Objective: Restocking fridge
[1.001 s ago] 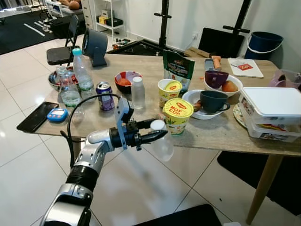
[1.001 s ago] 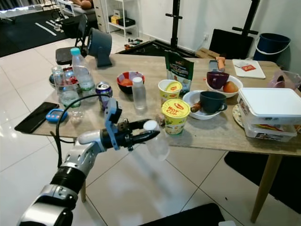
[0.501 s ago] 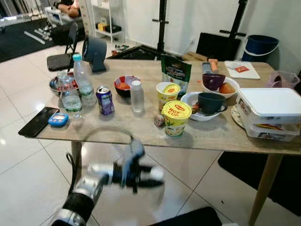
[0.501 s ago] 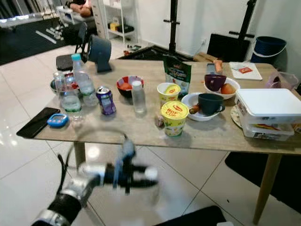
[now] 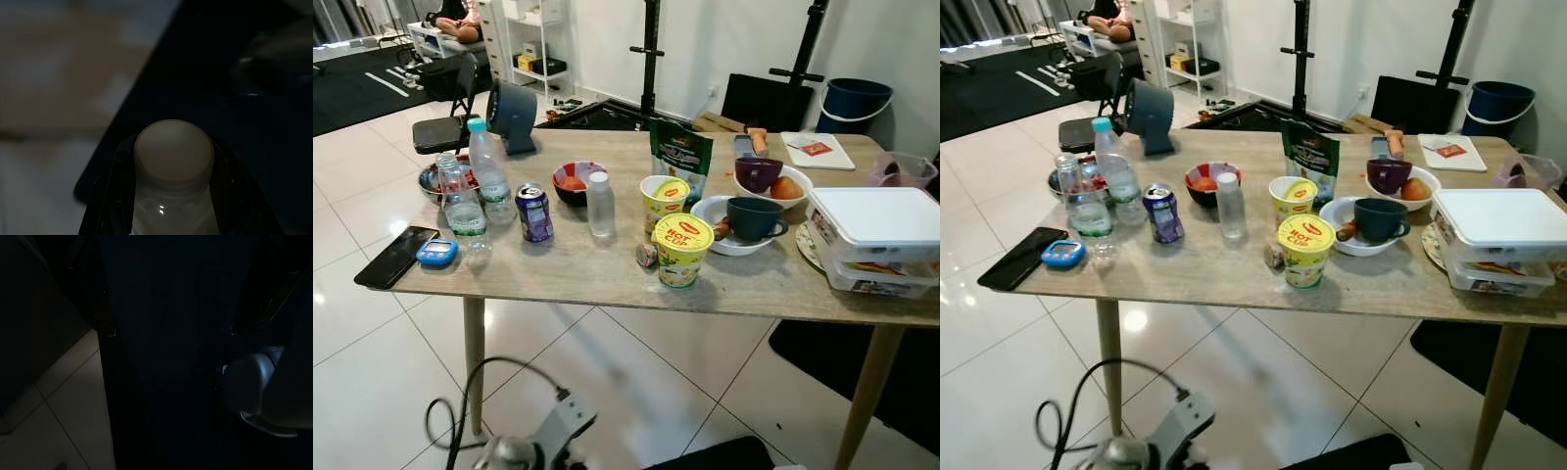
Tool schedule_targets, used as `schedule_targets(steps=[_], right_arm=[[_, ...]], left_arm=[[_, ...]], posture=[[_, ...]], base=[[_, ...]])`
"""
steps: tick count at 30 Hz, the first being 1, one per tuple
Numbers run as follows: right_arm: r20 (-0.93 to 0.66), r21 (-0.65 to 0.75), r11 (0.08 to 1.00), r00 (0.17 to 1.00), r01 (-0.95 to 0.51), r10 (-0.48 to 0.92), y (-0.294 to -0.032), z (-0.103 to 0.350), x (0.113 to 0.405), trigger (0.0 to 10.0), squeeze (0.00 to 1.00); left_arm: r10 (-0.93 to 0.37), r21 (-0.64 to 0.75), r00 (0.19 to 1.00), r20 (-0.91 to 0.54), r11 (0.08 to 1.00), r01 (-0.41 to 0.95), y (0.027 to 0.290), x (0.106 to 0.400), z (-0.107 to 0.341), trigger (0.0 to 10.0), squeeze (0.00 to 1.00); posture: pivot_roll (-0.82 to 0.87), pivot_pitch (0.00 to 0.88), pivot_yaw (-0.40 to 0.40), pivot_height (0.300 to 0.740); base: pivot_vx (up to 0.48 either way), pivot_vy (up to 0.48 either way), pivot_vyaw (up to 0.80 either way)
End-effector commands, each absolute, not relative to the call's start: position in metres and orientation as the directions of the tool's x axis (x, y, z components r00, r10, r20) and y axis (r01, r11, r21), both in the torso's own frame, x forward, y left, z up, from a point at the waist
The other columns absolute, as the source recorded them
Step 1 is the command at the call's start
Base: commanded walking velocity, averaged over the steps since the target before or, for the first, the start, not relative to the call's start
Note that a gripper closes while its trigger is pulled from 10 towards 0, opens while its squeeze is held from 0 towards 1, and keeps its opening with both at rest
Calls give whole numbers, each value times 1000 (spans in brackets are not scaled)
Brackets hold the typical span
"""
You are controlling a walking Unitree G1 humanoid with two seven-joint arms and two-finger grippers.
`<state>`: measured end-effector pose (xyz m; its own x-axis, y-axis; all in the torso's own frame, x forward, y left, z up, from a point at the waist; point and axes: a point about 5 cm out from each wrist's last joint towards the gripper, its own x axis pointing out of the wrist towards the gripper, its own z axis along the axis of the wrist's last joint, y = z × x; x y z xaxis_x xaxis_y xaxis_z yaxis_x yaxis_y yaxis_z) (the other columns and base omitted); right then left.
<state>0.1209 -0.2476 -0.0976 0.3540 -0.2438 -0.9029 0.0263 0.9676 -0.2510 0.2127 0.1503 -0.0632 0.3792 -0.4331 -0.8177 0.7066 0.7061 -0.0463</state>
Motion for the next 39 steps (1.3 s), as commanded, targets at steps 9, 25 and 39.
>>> schedule_targets(steps=[9, 25, 39], right_arm=[[-911, -232, 972, 344, 25, -227, -244, -99, 120, 10000, 0], [-916, -232, 973, 333, 18, -225, -242, -100, 118, 10000, 0], [-917, -236, 972, 329, 13, -227, -242, -100, 117, 10000, 0]], left_arm=[[-141, 50, 409, -901, 905, 422, 191, 171, -88, 10000, 0], [-43, 93, 359, -933, 931, 353, 196, 142, -101, 10000, 0], [-37, 104, 351, -936, 921, 374, 195, 140, -101, 10000, 0]], posture=[[-79, 14, 33, 740], [-81, 14, 33, 740], [-85, 8, 35, 740]], base=[[0, 0, -97], [0, 0, -745], [0, 0, -756]])
